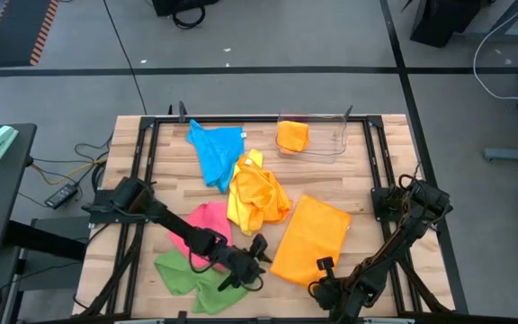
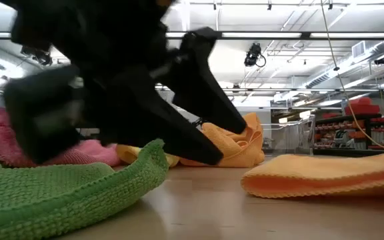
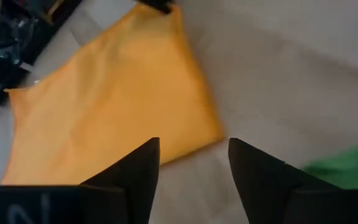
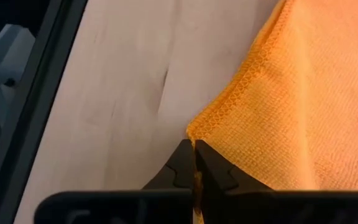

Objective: Fold microfiber towels
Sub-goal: Fold the right orange microfiber cloth

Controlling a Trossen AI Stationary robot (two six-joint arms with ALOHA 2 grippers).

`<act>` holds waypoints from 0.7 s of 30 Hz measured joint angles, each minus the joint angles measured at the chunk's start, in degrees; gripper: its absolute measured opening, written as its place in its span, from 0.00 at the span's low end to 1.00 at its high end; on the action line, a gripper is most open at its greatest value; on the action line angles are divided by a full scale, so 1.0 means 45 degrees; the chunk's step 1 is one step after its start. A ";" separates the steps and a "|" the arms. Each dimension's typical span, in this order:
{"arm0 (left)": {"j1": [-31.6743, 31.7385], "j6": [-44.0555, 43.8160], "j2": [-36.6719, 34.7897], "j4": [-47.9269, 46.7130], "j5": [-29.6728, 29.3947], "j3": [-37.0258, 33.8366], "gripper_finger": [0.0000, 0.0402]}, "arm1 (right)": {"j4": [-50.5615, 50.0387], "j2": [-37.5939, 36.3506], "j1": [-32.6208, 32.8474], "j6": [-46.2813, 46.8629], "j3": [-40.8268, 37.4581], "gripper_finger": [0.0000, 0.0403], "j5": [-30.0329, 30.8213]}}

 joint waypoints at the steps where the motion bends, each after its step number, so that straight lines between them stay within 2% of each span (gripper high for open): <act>1: 0.0062 0.0223 0.0042 -0.0026 0.0005 0.0000 0.51 | 0.0014 0.0000 0.0000 0.0077 0.0000 0.02 0.0011; 5: 0.0293 0.0479 0.0152 -0.0054 0.0490 -0.0005 0.50 | 0.0031 0.0000 -0.0005 0.0345 0.0000 0.02 0.0015; 7: 0.0447 -0.0214 0.0155 -0.0443 0.0886 0.0250 0.48 | 0.0044 0.0000 -0.0005 0.0419 0.0000 0.02 0.0028; 10: 0.0766 -0.1219 0.0167 -0.3199 0.1553 0.1787 0.45 | 0.0065 -0.0005 -0.0013 0.0552 0.0000 0.02 0.0029; 12: 0.0959 -0.1133 0.0276 -0.4818 0.1961 0.2876 0.43 | 0.0075 -0.0005 -0.0029 0.0641 0.0000 0.02 0.0029; 15: 0.1050 -0.0298 0.0625 -0.6213 0.2108 0.3824 0.41 | 0.0109 -0.0015 -0.0029 0.0728 0.0000 0.02 0.0029; 21: 0.0825 0.2496 0.1001 -0.6277 0.2148 0.3972 0.44 | 0.0128 -0.0023 -0.0024 0.1036 0.0000 0.02 0.0066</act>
